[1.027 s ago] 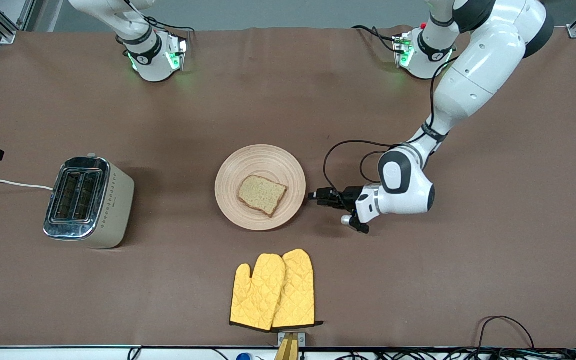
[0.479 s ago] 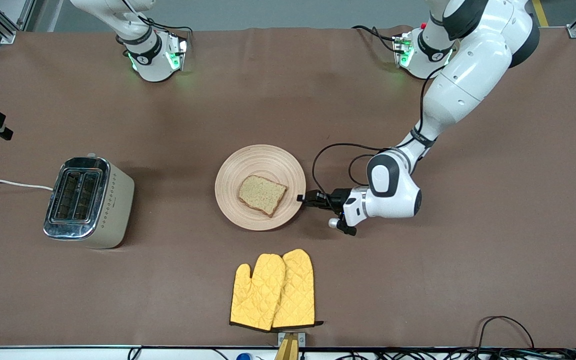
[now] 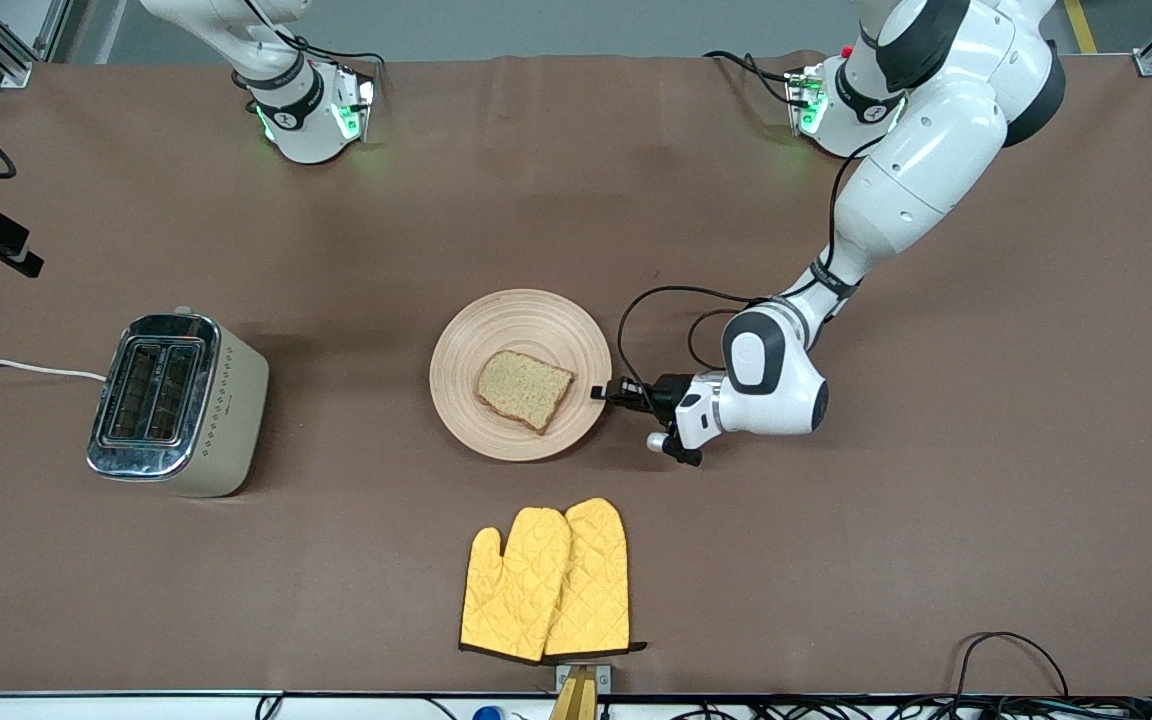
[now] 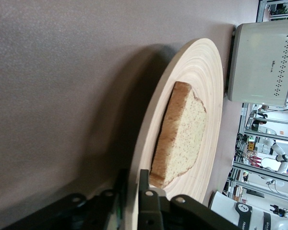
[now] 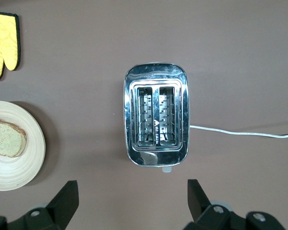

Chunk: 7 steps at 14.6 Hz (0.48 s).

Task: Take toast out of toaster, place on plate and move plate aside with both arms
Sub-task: 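Slide the plate with the left gripper away from the toaster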

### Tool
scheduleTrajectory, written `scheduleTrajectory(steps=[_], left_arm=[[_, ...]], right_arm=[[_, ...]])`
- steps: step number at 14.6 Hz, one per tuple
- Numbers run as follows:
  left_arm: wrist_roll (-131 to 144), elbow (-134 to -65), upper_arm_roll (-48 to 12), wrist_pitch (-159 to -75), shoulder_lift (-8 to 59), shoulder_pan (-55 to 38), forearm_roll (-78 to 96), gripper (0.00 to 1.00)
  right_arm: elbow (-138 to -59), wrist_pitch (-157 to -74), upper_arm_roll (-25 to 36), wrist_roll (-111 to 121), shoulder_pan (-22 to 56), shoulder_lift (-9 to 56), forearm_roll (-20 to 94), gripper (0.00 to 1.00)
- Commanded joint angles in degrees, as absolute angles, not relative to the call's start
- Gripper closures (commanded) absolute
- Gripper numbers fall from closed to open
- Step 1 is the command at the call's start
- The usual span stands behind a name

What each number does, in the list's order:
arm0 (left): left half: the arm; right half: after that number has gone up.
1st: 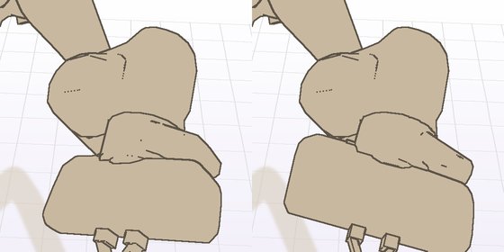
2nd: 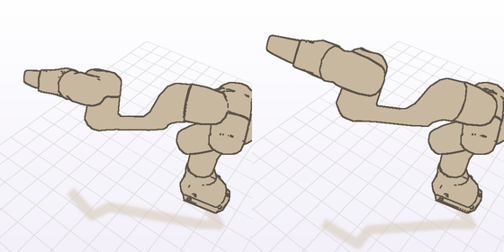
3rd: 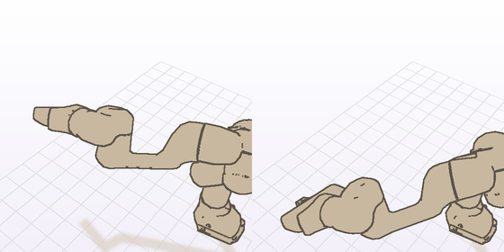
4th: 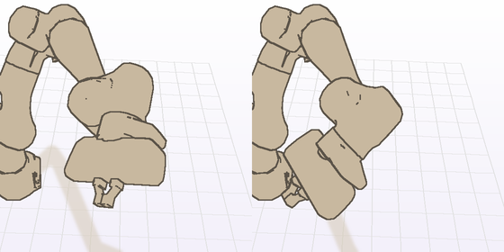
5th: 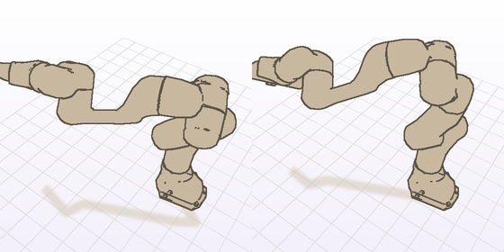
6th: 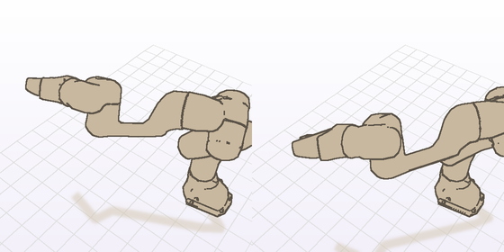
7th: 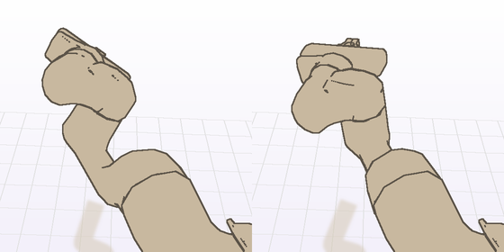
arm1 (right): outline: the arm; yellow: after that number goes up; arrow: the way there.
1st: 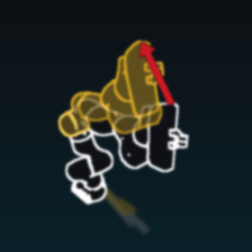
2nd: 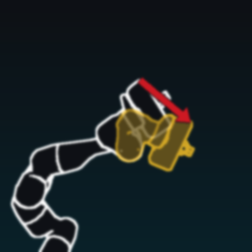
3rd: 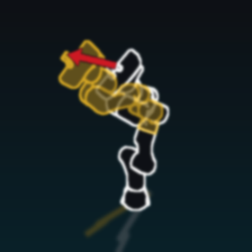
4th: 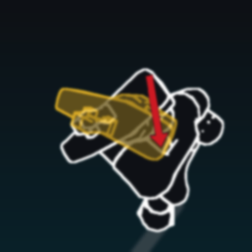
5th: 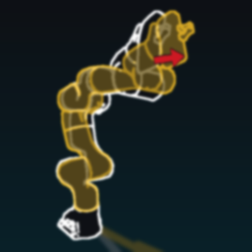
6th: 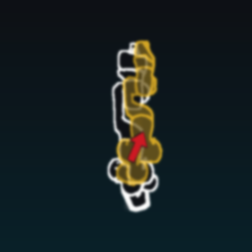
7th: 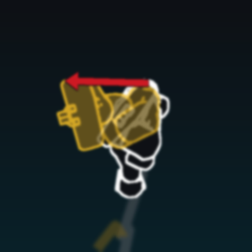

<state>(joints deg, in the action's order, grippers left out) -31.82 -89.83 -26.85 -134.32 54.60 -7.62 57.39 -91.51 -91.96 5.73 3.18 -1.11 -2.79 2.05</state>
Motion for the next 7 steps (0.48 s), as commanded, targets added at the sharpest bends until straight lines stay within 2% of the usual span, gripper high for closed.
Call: scheduleTrajectory(steps=[1,4,7], left_arm=[[-31.0,-88.6,-26.4,-135.3,54.4,-8.3,57.3,0.99],[-29.1,-89.3,-26.4,-135.4,51.8,-7.0,57.3,1.00],[-23.1,-91.1,-26.3,-134.6,45.5,-4.3,57.1,1.00]], right_arm=[[-93.4,-91.8,4.7,2.4,-1.6,-4.8,0.9,0.00],[-90.8,-89.3,4.9,2.2,-2.0,-4.3,1.1,0.00],[-89.0,-85.9,4.9,2.5,-1.7,-4.1,1.2,0.00]])
